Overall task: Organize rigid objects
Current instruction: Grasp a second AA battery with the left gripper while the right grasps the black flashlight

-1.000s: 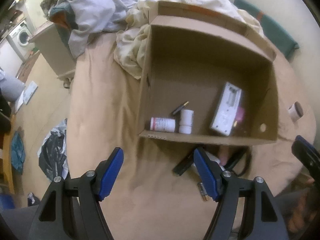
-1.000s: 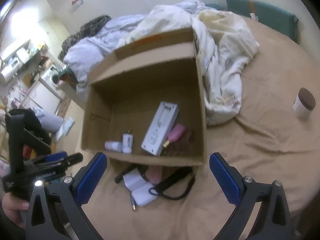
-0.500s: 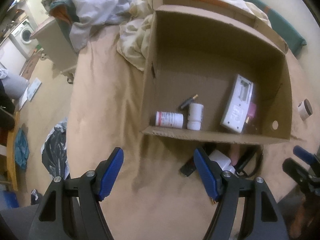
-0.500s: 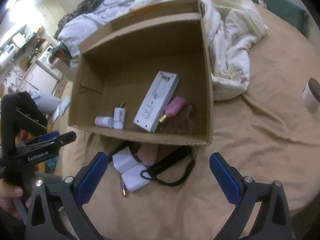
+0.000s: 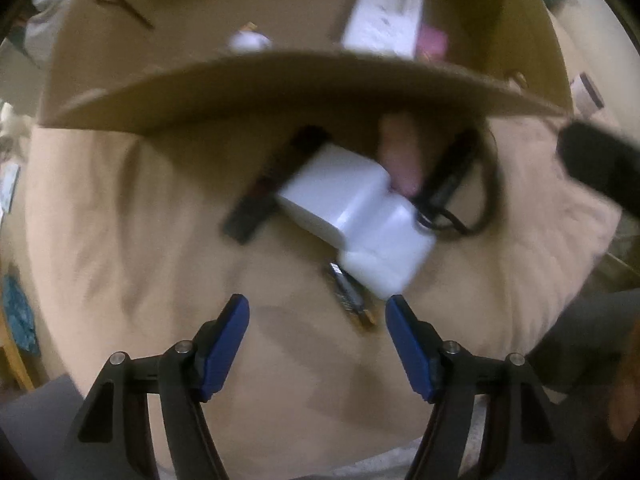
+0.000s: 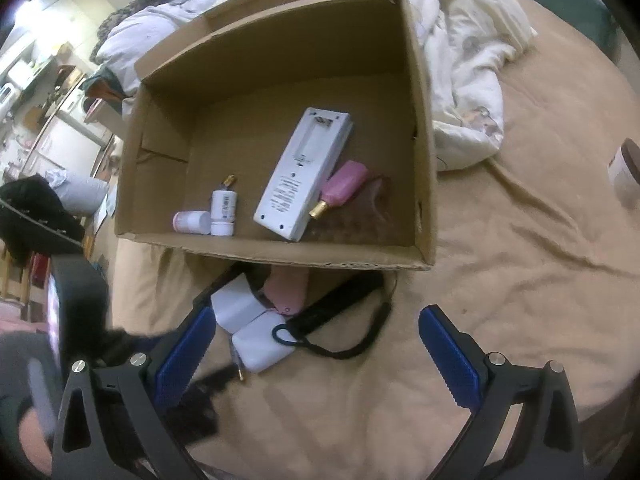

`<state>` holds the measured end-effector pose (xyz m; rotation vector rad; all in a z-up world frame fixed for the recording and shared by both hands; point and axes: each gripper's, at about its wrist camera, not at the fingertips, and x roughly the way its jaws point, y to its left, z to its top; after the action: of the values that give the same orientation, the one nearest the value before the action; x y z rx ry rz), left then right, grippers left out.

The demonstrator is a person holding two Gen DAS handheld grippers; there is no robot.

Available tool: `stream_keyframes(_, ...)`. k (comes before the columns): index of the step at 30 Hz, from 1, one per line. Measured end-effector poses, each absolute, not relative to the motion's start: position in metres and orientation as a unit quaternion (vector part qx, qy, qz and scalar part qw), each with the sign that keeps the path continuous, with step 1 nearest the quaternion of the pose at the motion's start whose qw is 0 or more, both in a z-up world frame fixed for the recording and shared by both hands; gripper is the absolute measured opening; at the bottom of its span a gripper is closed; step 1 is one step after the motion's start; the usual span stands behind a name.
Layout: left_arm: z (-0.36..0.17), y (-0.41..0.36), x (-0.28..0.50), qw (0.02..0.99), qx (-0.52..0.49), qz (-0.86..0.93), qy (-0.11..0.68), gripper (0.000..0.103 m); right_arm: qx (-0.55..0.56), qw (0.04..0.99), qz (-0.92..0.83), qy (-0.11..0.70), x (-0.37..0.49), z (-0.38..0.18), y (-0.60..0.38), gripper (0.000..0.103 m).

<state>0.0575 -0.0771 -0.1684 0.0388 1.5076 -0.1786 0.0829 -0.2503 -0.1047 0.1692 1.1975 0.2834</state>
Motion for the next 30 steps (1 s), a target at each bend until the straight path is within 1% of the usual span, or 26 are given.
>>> stream_keyframes(4,-0.179,-0.084,0.062,0.722,0.028,-0.092,0.685,0.067,0.084,0.812,0.133,0.562,0.085,-0.105,-0.252,0.103)
stream_keyframes(6,-0.181,-0.084,0.061,0.724,0.038,-0.093,0.682,0.060,0.084,0.812,0.132,0.562,0.085,-0.106,-0.252,0.103)
stream_keyframes(7,-0.181,-0.082,0.061,0.726,0.045,-0.090,0.680,0.049,0.084,0.812,0.132,0.562,0.086,-0.106,-0.252,0.103)
stream_keyframes(8,-0.182,-0.079,0.060,0.729,0.053,-0.080,0.677,0.036,0.086,0.811,0.132,0.563,0.086,-0.106,-0.253,0.103)
stream_keyframes(9,-0.182,-0.074,0.062,0.732,0.049,-0.074,0.676,0.032,0.089,0.810,0.131,0.565,0.087,-0.107,-0.254,0.103)
stream_keyframes(11,-0.182,-0.058,0.066,0.732,0.023,-0.060,0.678,0.016,0.097,0.804,0.130,0.572,0.089,-0.110,-0.257,0.103)
stream_keyframes(12,-0.183,-0.054,0.068,0.732,0.020,-0.056,0.679,0.011,0.106,0.799,0.129,0.577,0.091,-0.113,-0.260,0.103)
stream_keyframes(13,-0.182,-0.050,0.070,0.732,0.019,-0.052,0.679,0.010,0.112,0.795,0.128,0.583,0.093,-0.115,-0.262,0.103)
stream_keyframes(15,-0.183,-0.044,0.072,0.731,0.011,-0.050,0.680,0.009,0.115,0.788,0.120,0.592,0.097,-0.121,-0.265,0.103)
stream_keyframes(18,-0.181,-0.038,0.073,0.734,0.015,-0.046,0.677,0.009,0.087,0.785,0.106,0.605,0.107,-0.129,-0.265,0.103)
stream_keyframes(22,-0.181,-0.030,0.076,0.736,0.020,-0.036,0.676,0.009,-0.018,0.780,0.116,0.614,0.121,-0.129,-0.255,0.103)
stream_keyframes(24,-0.181,-0.027,0.078,0.737,0.022,-0.032,0.675,0.009,-0.036,0.763,0.145,0.629,0.127,-0.137,-0.250,0.103)
stream_keyframes(27,-0.180,-0.024,0.081,0.737,0.028,-0.031,0.675,0.009,-0.052,0.753,0.143,0.640,0.130,-0.154,-0.244,0.103)
stream_keyframes(30,-0.177,-0.026,0.081,0.737,0.032,-0.029,0.674,0.009,-0.103,0.751,0.146,0.635,0.127,-0.168,-0.223,0.103)
